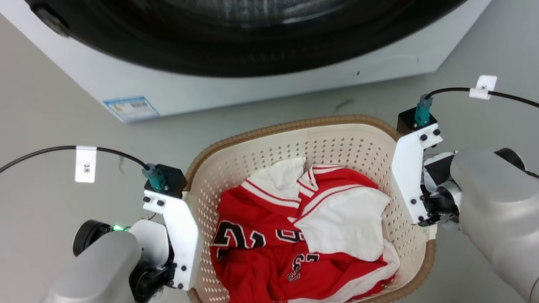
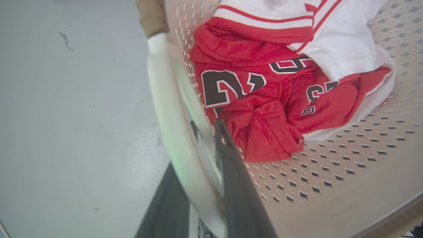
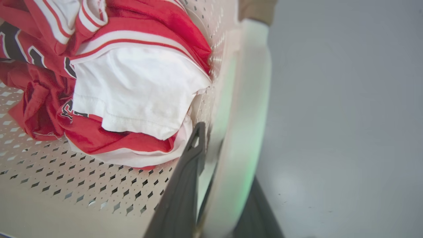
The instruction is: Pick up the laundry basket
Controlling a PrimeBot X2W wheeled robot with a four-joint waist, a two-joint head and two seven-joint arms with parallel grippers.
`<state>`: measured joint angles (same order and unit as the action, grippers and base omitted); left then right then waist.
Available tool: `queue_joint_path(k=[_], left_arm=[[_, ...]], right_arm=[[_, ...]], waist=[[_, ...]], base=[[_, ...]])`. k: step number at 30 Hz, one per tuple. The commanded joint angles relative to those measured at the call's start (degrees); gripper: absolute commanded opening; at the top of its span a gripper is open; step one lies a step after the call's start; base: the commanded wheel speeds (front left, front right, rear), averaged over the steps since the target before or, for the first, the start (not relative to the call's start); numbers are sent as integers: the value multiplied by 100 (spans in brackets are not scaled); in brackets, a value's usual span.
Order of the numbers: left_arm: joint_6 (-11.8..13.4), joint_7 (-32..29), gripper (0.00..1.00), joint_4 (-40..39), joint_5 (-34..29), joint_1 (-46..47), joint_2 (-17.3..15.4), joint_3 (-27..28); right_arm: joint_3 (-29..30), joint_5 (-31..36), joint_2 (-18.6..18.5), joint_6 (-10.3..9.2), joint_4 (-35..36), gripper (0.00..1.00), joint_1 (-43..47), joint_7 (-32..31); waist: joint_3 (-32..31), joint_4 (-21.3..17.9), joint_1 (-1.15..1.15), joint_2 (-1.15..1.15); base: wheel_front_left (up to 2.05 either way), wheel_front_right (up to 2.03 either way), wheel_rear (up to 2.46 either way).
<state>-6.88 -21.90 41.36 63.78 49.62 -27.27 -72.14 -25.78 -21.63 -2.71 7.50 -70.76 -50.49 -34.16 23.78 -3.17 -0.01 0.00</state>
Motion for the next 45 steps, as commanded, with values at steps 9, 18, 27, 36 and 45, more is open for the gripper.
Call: queue_joint_path(k=[9, 18, 27, 36, 45], left_arm=[[-102, -479, 0, -478, 78, -404, -312, -129], [-102, -1079, 0, -830, 217, -774, -488, -138], [-108, -1362, 0, -1036, 367, -1076, -504, -146], [-108, -1126, 0, -832, 303, -921, -334, -140], [-109, -1319, 0, -908, 472, -908, -330, -144]], right_arm=[[-572, -537, -33, 1, 353, 0, 265, -883], [-875, -1105, -95, 6, 630, 0, 554, -1539], [-1071, -1413, -154, 6, 798, 0, 681, -1705], [-1142, -1533, -173, 8, 784, 0, 625, -1590], [-1257, -1683, -158, 7, 767, 0, 596, -1605]], waist=[[-1235, -163, 1, 0], [-1776, -232, 1, 0], [-2202, -316, 1, 0], [-2426, -260, 1, 0], [-2400, -248, 1, 0]], base=[[0, 0, 0], [0, 0, 0], [0, 0, 0], [0, 0, 0], [0, 0, 0]])
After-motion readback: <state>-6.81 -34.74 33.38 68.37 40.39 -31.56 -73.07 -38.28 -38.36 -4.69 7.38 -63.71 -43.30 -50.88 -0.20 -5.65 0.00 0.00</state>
